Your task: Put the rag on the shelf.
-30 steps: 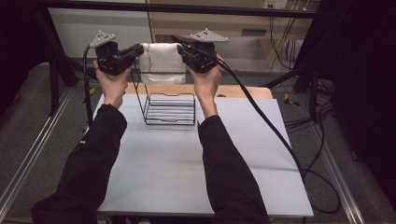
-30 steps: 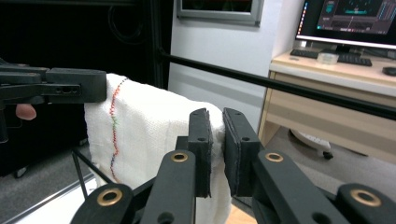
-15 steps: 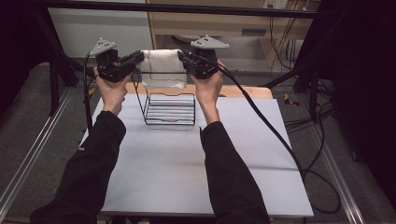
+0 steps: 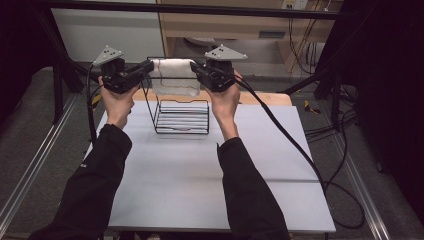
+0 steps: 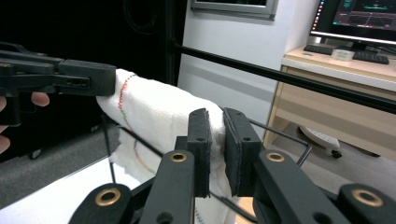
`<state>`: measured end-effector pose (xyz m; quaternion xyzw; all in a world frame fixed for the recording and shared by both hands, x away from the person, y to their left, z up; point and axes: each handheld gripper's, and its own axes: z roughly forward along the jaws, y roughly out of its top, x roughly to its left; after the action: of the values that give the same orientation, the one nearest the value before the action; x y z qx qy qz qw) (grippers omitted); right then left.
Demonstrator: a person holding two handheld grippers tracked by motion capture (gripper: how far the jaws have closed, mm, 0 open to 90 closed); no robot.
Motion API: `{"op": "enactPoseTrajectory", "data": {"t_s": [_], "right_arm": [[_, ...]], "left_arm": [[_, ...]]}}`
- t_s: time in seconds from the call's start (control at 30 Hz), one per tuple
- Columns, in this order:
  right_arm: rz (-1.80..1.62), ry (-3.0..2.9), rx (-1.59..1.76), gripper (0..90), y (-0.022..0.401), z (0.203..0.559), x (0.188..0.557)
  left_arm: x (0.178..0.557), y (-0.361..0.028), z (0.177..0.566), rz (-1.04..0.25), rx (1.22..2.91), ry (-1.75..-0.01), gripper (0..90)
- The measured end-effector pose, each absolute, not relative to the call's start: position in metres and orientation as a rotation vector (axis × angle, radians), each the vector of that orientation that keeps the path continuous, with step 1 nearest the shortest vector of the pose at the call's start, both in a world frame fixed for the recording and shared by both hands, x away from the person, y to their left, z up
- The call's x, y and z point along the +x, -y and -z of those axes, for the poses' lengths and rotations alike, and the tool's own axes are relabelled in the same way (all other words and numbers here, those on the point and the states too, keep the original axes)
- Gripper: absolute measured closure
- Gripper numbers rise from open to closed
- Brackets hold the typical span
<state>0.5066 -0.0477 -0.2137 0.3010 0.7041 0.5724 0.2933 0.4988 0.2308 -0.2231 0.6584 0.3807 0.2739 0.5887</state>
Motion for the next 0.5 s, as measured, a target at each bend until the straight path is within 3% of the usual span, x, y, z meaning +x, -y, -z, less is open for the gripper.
{"op": "enactPoseTrajectory", "data": {"t_s": [0.5], "right_arm": [[-1.483, -1.927, 0.748, 81.0, 0.049, 0.224, 0.486]], "left_arm": [[0.481, -0.234, 0.233, -0.611, 1.59, -0.882, 81.1]]}}
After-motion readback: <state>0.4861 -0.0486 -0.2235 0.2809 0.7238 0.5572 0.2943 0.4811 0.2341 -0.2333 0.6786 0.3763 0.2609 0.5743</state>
